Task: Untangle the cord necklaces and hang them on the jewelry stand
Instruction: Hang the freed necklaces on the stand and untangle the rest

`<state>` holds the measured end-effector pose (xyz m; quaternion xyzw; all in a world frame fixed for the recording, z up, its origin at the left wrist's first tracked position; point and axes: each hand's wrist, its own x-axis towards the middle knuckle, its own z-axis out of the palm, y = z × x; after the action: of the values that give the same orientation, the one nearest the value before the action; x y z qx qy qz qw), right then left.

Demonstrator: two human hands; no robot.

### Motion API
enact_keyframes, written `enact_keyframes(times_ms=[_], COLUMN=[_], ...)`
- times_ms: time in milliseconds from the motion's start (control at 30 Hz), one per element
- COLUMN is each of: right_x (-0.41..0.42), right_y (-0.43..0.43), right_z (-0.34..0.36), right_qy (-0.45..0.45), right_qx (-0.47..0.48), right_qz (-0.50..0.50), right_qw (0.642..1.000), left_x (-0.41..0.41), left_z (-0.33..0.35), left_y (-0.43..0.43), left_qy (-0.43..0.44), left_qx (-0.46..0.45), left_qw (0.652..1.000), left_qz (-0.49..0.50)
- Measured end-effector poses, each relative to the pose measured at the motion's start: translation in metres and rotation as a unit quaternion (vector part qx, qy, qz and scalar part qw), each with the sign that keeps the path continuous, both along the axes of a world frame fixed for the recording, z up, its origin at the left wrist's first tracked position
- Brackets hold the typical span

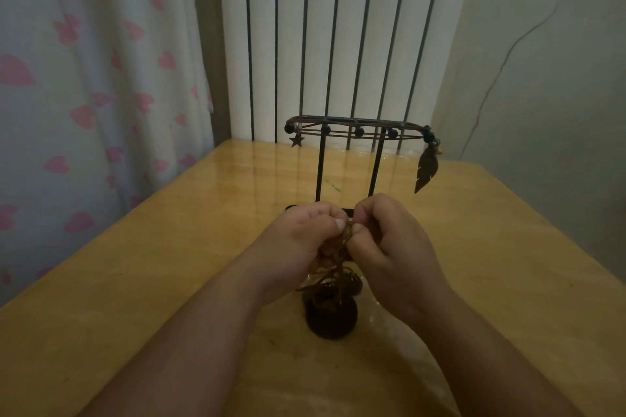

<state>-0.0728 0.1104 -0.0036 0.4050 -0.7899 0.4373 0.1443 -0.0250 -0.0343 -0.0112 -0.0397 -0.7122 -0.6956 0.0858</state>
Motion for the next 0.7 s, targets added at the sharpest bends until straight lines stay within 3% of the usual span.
enact_keyframes(times_ms=[467, 700], right_x=[-0.007, -0.013], right_y=[0.008, 0.009], right_z=[0.004, 0.004], right_qy=[0.049, 0.130], right_qx=[0.067, 0.187], right_qz=[-0.010, -0.041], right_qw=[0.997, 0.973], left_x=[0.004, 0.006], left_z=[0.004, 0.007], left_y=[0.000, 0.005], left_qy=[0.006, 0.016], left_qx=[-0.145, -0.234], left_qw=[0.986, 0.966], left_qz=[0.085, 0.106])
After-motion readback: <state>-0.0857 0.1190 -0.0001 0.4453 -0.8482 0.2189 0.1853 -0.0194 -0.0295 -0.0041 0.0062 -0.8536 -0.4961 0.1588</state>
